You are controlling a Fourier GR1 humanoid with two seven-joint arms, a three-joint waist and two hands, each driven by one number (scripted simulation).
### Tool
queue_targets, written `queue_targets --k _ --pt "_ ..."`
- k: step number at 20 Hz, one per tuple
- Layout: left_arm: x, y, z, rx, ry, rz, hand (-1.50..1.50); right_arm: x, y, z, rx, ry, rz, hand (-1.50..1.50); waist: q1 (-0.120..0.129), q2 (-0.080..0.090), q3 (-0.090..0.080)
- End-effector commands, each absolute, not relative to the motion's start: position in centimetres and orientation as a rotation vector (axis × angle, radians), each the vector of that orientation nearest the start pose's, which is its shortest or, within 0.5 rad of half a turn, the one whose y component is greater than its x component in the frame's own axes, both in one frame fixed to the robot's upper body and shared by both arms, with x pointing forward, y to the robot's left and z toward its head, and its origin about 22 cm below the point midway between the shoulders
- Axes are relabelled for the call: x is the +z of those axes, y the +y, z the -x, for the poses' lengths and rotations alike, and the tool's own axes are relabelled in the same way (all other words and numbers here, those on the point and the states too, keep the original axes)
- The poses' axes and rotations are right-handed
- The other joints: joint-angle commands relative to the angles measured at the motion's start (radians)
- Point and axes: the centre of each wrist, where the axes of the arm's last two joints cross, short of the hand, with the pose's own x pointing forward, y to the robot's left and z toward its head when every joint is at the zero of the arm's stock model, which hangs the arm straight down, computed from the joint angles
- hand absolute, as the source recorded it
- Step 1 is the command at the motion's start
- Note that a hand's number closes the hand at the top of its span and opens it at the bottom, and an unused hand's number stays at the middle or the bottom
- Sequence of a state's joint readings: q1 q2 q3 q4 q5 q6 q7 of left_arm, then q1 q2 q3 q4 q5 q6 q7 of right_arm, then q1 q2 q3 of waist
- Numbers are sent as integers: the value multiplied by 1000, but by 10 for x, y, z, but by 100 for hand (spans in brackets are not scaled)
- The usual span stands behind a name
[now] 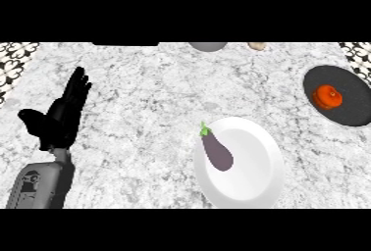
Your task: Pick the squash from the plate and place it in the pan
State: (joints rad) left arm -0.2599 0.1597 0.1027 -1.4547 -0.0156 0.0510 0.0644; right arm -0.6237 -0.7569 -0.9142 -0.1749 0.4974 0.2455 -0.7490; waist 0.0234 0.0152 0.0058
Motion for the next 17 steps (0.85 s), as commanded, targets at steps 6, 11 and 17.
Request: queue_targets --k 6,11,17 --pt "51 263 -303 -52 -1628 -198 0 47 -588 -201 -36 -1743 432 -150 -23 -13 -4" --pt "50 290 -295 -35 -1612 -200 0 42 -593 -182 -26 -1739 439 -150 -28 -17 -6" --pt "45 297 -292 -44 -1606 -193 0 41 -589 -181 45 -1687 494 -150 -29 -17 -7"
